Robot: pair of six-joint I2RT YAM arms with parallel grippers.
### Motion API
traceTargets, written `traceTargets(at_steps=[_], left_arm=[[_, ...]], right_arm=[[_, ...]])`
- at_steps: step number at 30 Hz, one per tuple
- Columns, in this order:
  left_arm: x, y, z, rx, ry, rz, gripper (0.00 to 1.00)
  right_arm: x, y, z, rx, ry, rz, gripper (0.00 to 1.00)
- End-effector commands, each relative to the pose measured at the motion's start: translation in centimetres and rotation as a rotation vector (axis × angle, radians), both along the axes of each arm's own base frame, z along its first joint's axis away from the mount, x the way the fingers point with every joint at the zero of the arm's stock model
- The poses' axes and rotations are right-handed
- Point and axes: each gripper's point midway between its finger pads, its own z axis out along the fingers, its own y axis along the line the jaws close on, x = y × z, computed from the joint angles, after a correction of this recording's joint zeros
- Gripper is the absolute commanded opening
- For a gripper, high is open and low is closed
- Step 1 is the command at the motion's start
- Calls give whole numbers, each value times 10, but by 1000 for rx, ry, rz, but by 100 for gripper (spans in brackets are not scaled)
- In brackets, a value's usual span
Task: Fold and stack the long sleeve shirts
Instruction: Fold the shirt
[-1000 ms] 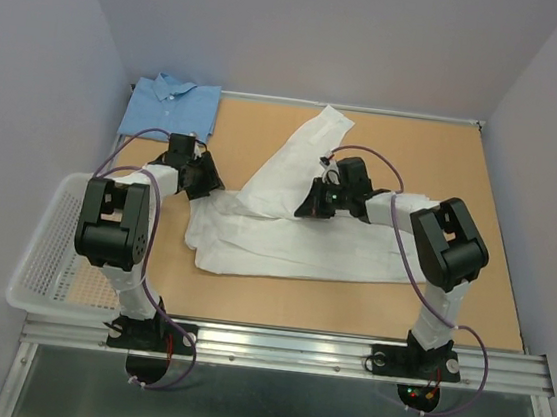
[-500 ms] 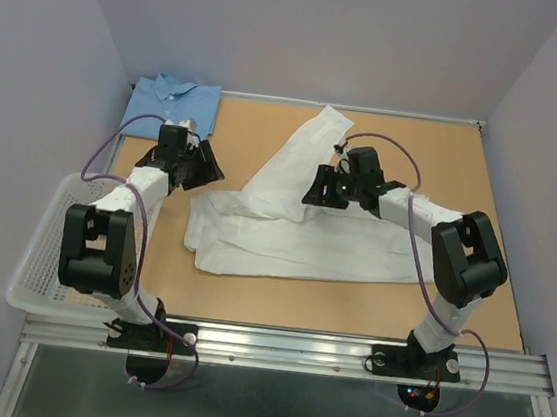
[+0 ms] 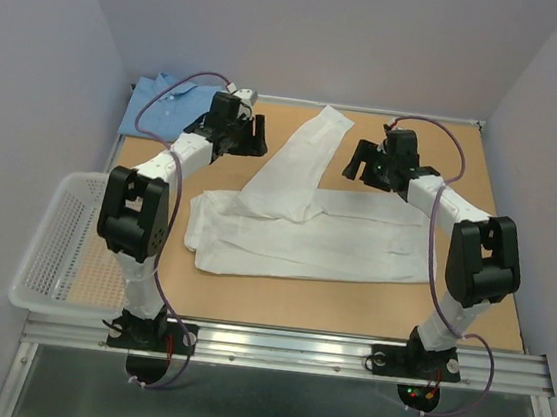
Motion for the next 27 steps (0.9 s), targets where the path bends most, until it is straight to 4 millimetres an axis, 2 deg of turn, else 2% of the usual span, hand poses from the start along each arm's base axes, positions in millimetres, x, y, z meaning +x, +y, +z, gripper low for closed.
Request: traceTargets(at_steps=[1, 2, 3, 4, 5, 9, 11, 12, 13, 15, 16, 23, 24, 26, 27], left_arm=[[39, -22, -10, 95, -53, -56, 70], [51, -30, 1, 93, -89, -67, 69], [56, -38, -4, 100, -90, -85, 68], [61, -43, -20, 112, -69, -95, 67], [70, -49, -13, 105, -93, -101, 67], [86, -65, -29, 91, -92, -120, 64], [90, -70, -47, 90, -67, -129, 63], [94, -73, -45, 84, -76, -136, 62], [94, -76, -55, 85, -62, -145, 61], [97, -84, -58, 72, -62, -165, 61], [97, -86, -67, 67, -44, -170, 60], [100, -94, -94, 52, 0, -199, 53], [100, -95, -96, 51, 4, -202, 51], [98, -95, -102, 50, 16, -210, 35], [96, -96, -102, 49, 19, -215, 13]], right_arm=[[-12, -3, 15, -30, -27, -5, 83], [-14, -4, 19, -26, -30, -5, 83], [-17, -4, 18, -29, -25, 0, 83], [-19, -5, 20, -29, -25, 1, 83], [-22, -5, 21, -28, -21, 5, 83], [-32, -5, 20, -22, -10, 20, 83], [-36, -4, 18, -16, 0, 23, 83], [-37, -3, 20, -11, -3, 27, 83], [-38, -3, 20, -8, -1, 27, 83], [-40, -4, 19, -12, 1, 25, 83], [-41, -5, 20, -15, -3, 29, 83], [-46, -5, 20, -7, 4, 31, 83], [-46, -5, 20, -6, 4, 31, 83], [-46, -5, 21, -7, 1, 28, 83], [-46, -6, 22, -9, -1, 25, 83]])
